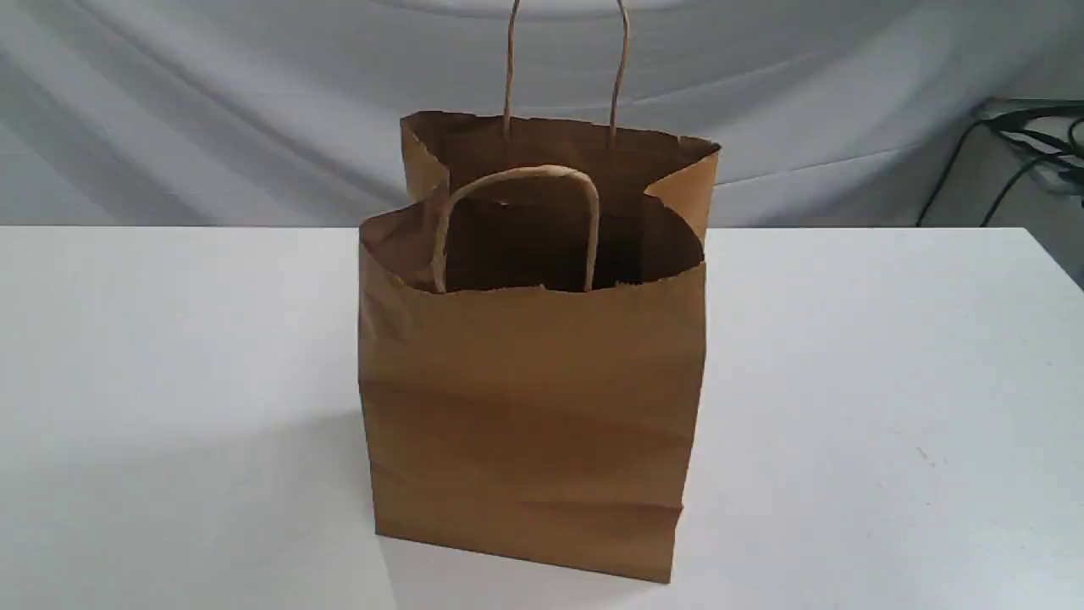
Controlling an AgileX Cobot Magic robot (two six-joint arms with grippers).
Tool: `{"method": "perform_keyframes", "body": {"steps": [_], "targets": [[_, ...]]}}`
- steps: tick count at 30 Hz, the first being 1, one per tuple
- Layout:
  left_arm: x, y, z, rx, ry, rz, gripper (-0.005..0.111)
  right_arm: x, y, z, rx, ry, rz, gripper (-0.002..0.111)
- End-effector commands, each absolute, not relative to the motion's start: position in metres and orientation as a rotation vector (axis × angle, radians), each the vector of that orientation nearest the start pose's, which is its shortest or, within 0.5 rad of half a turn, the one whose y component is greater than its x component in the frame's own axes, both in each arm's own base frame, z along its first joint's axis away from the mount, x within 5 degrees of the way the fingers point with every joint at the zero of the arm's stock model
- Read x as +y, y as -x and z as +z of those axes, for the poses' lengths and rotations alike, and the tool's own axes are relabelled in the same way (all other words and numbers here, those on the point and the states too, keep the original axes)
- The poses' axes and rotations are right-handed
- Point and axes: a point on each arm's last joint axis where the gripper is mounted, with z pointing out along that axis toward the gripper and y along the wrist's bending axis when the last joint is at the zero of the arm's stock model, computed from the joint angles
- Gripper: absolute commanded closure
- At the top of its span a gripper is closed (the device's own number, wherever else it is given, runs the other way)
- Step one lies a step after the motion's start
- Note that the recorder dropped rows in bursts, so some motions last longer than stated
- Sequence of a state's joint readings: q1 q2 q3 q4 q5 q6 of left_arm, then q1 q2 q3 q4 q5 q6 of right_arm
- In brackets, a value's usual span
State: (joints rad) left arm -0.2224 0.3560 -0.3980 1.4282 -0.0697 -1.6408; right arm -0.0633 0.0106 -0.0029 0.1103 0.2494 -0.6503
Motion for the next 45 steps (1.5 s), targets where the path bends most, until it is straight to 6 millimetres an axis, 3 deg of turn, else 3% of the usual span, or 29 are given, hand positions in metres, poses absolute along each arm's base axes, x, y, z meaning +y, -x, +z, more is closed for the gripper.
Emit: {"method": "perform_keyframes", "body": {"steps": [1, 23, 27, 36, 45], "targets": [[-0.0249, -0.081, 0.3237, 1.444, -0.06, -0.417, 0.107, 0.0004, -0.0544, 0.1859, 1.752, 0.419, -0.369, 0.108], [-0.0249, -0.081, 0.3237, 1.444, -0.06, -0.417, 0.107, 0.001, -0.0543, 0.1854, 1.757, 0.41, -0.352, 0.108], [-0.0249, -0.081, 0.3237, 1.444, -0.06, -0.417, 0.107, 0.0061, -0.0543, 0.1853, 1.77, 0.305, -0.186, 0.108], [-0.0249, -0.081, 0.3237, 1.444, -0.06, -0.417, 0.107, 0.005, -0.0557, 0.1929, 1.706, 0.074, -0.023, 0.108], [-0.0249, -0.081, 0.3237, 1.444, -0.06, -0.417, 0.107, 0.005, -0.0556, 0.1927, 1.708, 0.072, -0.021, 0.108]]}}
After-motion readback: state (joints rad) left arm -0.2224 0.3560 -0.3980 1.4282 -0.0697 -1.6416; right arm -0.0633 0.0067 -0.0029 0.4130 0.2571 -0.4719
